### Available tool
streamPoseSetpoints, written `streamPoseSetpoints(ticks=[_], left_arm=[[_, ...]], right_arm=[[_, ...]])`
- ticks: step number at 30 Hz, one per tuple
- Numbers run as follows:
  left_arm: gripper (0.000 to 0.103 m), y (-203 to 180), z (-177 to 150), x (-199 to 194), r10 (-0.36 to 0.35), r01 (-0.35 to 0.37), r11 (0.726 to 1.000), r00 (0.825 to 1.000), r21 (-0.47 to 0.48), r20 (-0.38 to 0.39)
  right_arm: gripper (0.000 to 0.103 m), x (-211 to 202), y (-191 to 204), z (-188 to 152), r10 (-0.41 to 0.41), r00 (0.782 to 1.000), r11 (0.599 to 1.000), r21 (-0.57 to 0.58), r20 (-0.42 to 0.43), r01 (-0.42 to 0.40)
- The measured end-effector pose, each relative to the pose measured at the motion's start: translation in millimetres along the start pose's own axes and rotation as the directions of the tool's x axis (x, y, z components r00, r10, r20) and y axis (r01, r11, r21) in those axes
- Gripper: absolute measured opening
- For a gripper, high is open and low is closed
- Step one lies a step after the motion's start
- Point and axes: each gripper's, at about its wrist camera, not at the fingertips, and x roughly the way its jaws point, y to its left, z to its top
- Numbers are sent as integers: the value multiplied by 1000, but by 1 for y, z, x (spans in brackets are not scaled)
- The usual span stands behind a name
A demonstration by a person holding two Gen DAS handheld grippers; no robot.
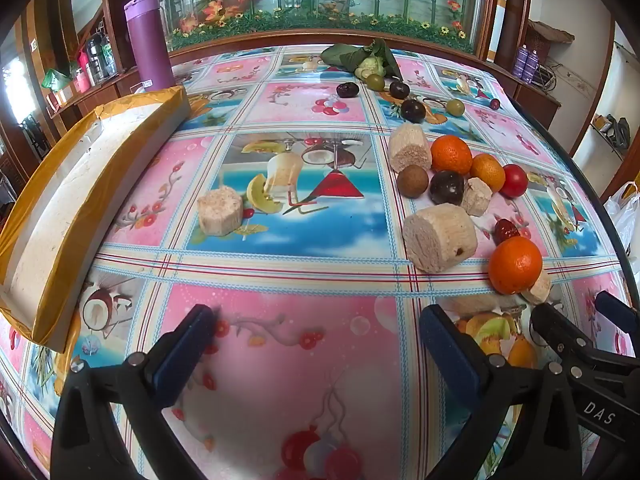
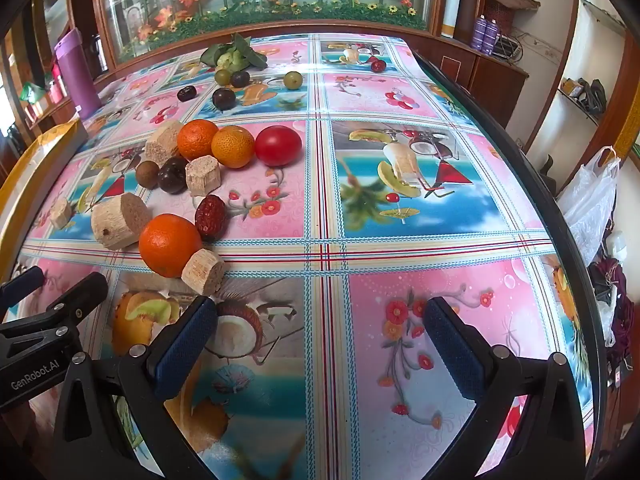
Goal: Organize fruits
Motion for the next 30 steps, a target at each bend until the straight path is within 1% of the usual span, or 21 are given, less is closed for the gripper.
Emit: streamPoseSetpoints(ticks=[19,22,24,27,30], left_arm=[[103,0,0,0,1,-1,1000,1000,1,-1],[103,0,0,0,-1,1,1000,1000,3,-5],[103,3,0,-3,21,-21,1000,1000,4,-4],[103,13,4,-14,39,-39,999,999,-9,24],[103,25,10,-35,45,-44,999,997,-20,60]], right_arm=[[103,0,0,0,1,1000,1000,-1,1,-1],[103,-1,2,1,-22,1000,1000,-2,-14,22],[103,-11,9,1,-37,999,999,-35,13,37],[103,-39,22,5,-25,995,996,-88,94,33],[103,-67,32,11,23,994,995,-101,109,-12]])
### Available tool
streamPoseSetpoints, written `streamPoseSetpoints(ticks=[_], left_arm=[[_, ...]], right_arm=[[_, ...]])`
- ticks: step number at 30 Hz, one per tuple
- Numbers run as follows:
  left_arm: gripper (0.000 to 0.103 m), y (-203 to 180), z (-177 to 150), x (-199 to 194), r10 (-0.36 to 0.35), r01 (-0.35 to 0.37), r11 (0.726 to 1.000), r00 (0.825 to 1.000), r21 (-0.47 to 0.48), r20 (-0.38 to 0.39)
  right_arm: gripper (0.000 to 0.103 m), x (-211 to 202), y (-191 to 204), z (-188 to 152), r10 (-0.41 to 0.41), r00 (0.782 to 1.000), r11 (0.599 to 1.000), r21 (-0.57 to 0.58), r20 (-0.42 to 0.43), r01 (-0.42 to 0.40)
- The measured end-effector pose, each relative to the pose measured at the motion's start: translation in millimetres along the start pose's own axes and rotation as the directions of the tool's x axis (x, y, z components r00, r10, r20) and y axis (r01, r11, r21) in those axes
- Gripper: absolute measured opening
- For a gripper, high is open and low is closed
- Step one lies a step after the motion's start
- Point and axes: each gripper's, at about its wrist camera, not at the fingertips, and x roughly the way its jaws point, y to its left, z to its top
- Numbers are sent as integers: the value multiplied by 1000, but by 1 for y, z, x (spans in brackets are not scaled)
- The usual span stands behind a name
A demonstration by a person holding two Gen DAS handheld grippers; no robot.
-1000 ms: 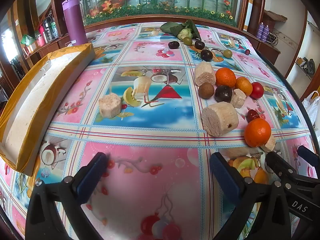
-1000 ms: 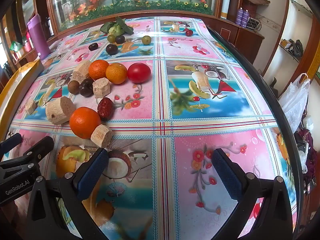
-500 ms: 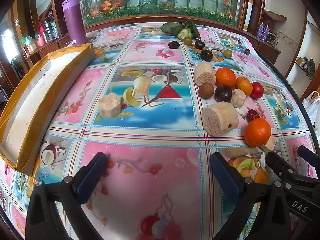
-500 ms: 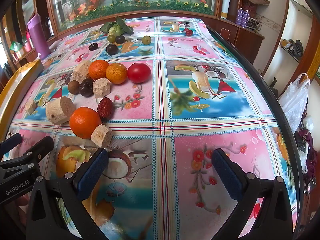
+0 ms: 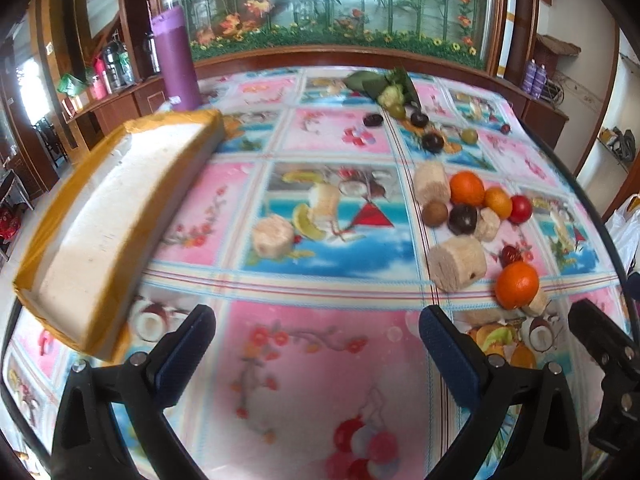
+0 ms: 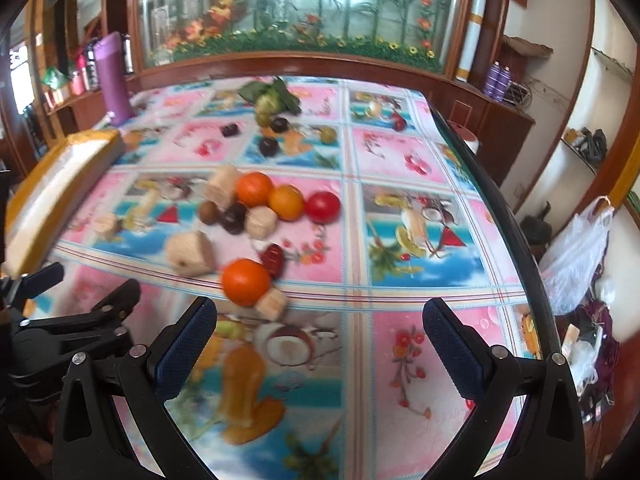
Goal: Organize fruits
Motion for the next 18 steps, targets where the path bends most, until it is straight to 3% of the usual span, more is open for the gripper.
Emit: streamPoseSetpoints(ticks=[7,11,18], left_arm=[[103,36,0,-42,52,-50,998,997,-37,50],[103,50,-3,-58,45,-36,994,995,-99,86],[103,39,-1,-72,40,-35,999,987,-35,157]], right_arm=[[103,-34,7,4,3,1000,1000,-3,17,-3],[103,-40,5,6,3,1000,1000,26,30,-4],[103,-43,12,1,0,1000,1000,24,31,-1]])
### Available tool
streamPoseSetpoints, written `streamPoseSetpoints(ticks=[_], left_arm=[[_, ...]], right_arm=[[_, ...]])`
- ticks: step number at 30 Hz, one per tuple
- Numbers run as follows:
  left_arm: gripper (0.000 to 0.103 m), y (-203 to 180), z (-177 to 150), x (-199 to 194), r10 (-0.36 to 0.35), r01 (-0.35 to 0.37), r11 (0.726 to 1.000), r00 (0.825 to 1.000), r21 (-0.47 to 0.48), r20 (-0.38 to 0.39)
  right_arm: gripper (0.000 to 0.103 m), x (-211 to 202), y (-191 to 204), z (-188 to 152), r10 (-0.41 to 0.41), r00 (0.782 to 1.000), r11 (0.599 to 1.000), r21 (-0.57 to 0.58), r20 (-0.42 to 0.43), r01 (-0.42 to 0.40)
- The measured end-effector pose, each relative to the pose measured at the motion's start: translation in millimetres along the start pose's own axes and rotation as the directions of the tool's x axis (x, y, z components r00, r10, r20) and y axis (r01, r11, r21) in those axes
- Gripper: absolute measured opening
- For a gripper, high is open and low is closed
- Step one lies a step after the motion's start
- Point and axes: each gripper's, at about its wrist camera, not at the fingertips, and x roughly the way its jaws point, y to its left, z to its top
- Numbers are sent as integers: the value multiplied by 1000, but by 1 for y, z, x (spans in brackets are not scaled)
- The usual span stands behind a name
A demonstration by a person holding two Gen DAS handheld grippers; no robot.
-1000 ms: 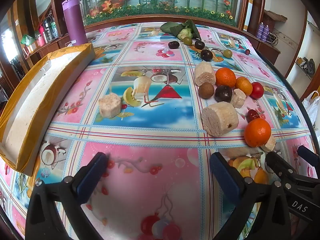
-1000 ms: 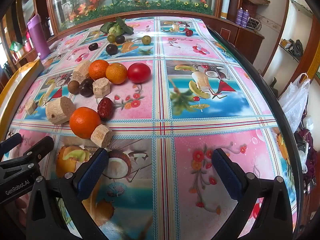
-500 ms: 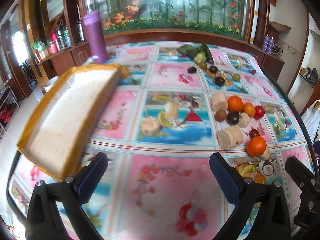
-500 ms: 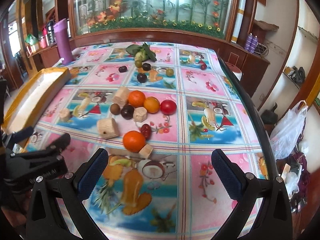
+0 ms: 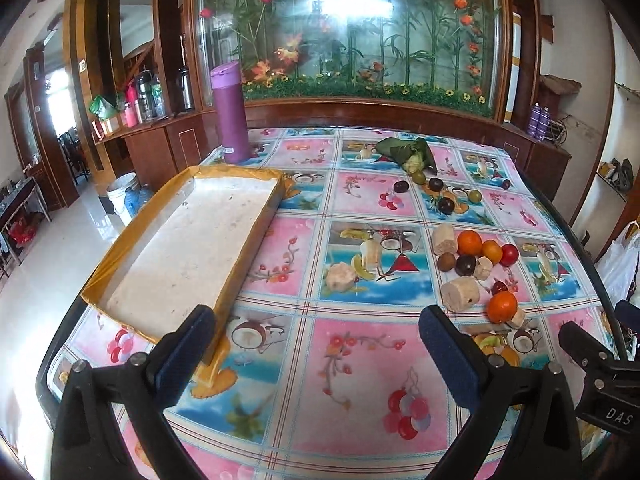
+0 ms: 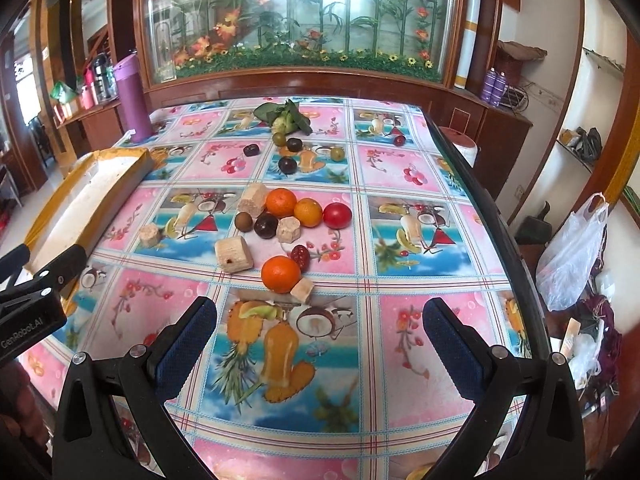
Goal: Organize fruits
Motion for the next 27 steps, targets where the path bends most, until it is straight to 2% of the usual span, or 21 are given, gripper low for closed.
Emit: streamPoseSetpoints(ticks=[27], left_arm=[[103,-7,-6,5,-41,41,999,998,19,-37]], right_arm=[[103,-2,-6,-8,-34,999,999,24,-11,34]])
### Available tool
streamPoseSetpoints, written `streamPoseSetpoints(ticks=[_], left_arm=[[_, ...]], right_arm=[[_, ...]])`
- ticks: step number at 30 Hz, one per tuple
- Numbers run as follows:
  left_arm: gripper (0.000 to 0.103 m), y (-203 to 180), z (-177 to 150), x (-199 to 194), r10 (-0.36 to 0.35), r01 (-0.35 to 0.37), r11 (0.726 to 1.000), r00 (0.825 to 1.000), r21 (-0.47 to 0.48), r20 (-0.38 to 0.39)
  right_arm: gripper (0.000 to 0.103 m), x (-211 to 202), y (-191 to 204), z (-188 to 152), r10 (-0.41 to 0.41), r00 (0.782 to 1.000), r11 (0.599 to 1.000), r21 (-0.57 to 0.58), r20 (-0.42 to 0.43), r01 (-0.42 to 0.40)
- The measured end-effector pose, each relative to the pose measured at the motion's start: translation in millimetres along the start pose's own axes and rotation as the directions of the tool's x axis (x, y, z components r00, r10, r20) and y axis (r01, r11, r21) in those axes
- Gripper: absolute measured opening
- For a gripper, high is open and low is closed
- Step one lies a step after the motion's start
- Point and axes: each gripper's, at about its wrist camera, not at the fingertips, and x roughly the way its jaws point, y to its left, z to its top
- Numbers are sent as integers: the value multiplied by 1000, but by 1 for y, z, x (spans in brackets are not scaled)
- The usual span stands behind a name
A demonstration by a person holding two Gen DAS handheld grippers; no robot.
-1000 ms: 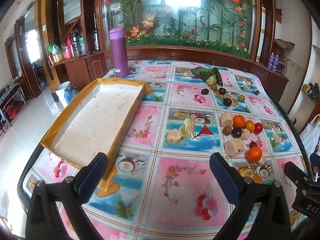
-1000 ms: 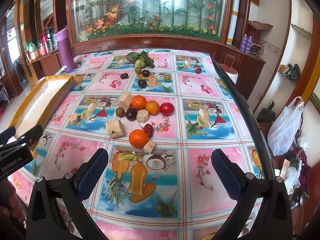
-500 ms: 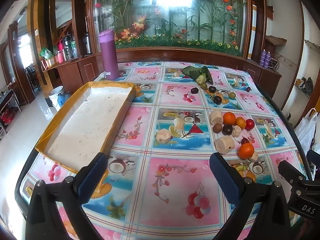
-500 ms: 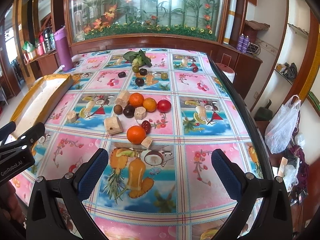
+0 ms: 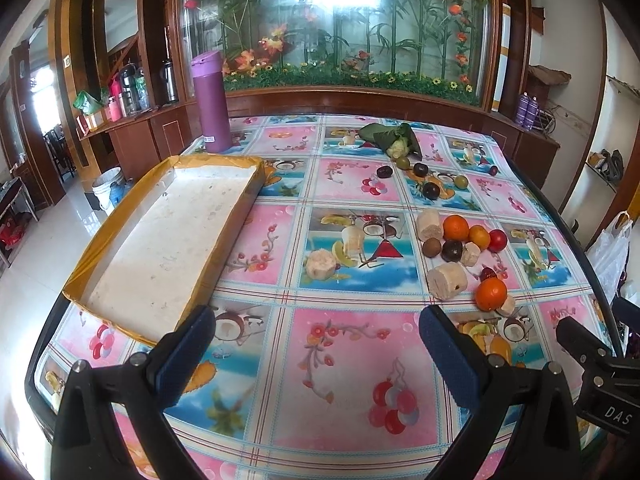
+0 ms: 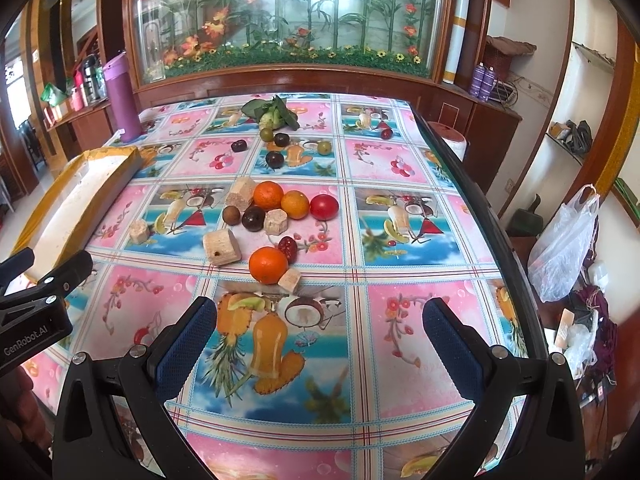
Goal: Organize fruits
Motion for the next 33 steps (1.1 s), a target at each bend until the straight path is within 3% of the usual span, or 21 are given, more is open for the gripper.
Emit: streamPoseSetpoints(ticks=[15,33], left_arm=[[103,-3,0,1,-5,5,1000,1000,6,3],[103,-1,1,-9,-51,53,998,997,-30,64]], right_arm=[[103,3,2,0,5,1000,1000,-2,-9,-5],[103,-3,1,1,3,1000,1000,-7,27,-3]])
